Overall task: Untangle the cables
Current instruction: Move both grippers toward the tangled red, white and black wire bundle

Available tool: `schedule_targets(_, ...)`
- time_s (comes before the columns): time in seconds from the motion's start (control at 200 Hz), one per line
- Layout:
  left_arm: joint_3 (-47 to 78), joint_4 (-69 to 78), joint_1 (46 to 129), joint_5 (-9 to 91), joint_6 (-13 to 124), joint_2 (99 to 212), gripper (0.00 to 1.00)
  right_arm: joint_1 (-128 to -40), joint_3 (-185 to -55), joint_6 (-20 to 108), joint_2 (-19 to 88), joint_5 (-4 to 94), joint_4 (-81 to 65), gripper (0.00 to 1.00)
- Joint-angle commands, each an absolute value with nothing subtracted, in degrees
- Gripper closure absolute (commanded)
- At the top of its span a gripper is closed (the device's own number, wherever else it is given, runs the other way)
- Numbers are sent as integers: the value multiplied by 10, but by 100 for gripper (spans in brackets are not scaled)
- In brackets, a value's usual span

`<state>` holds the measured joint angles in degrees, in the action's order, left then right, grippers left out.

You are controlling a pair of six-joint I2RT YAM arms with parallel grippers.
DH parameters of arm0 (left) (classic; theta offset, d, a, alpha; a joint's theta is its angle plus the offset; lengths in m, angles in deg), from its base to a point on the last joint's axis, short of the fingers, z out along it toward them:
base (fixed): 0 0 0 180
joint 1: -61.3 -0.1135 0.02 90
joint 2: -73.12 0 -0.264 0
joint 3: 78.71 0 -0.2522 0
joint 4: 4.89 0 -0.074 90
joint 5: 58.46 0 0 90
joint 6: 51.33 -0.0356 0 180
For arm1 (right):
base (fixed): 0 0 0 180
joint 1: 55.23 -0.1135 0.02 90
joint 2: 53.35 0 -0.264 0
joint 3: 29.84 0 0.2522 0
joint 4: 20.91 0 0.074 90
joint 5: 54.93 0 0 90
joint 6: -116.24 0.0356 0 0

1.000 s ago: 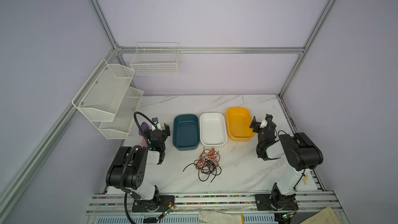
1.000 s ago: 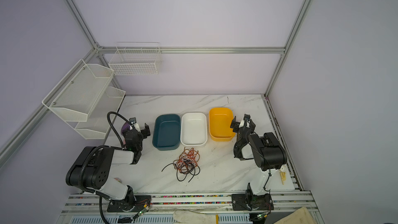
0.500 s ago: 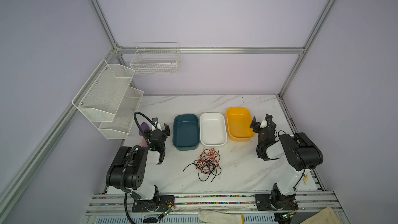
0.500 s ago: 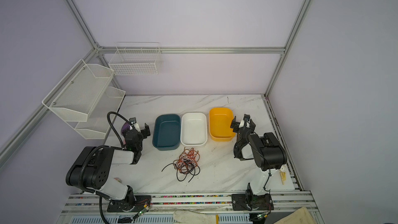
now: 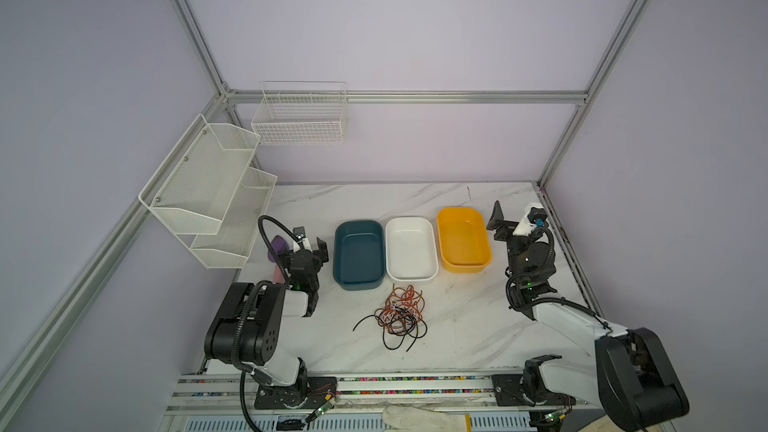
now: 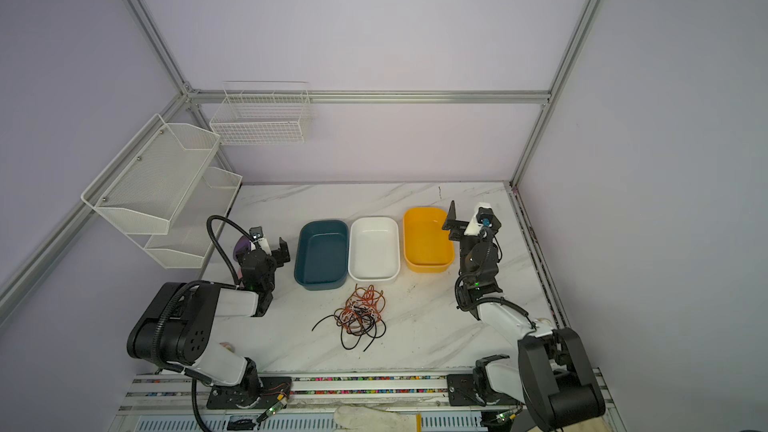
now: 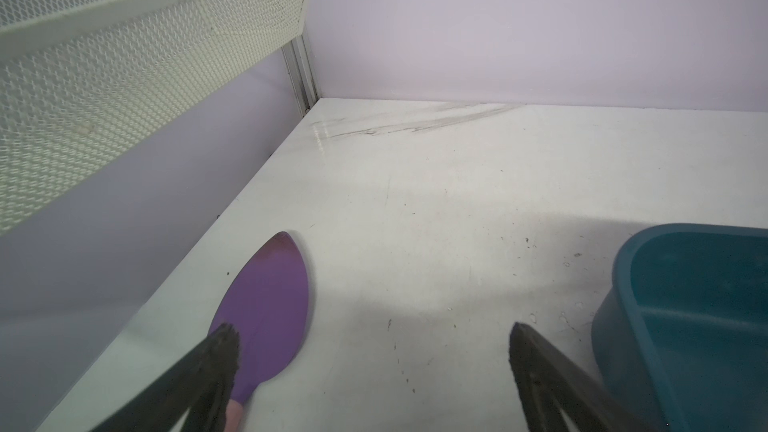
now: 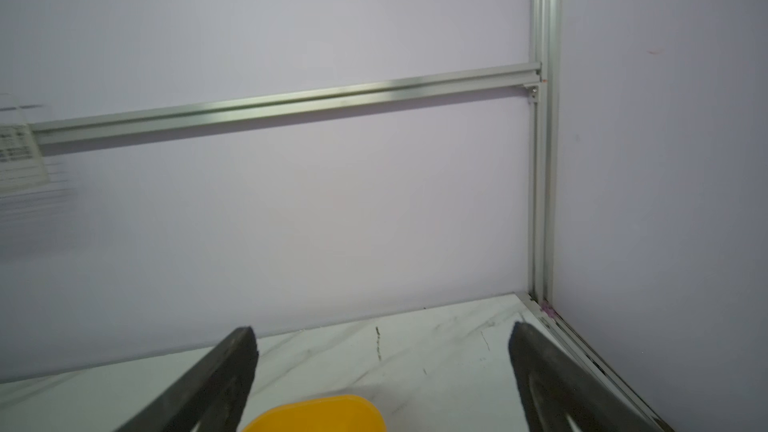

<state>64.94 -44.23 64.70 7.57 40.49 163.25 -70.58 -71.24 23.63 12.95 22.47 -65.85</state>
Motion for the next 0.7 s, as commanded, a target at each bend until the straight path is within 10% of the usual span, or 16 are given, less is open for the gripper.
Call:
schedule_targets(0.0,666,-477,644,77,401,1635,0,-730,-723,256,45,332,-535,2)
schedule_targets(0.695,676,-399,670,67,372,1491,0,-733,-858,567,-65,508,-233,2)
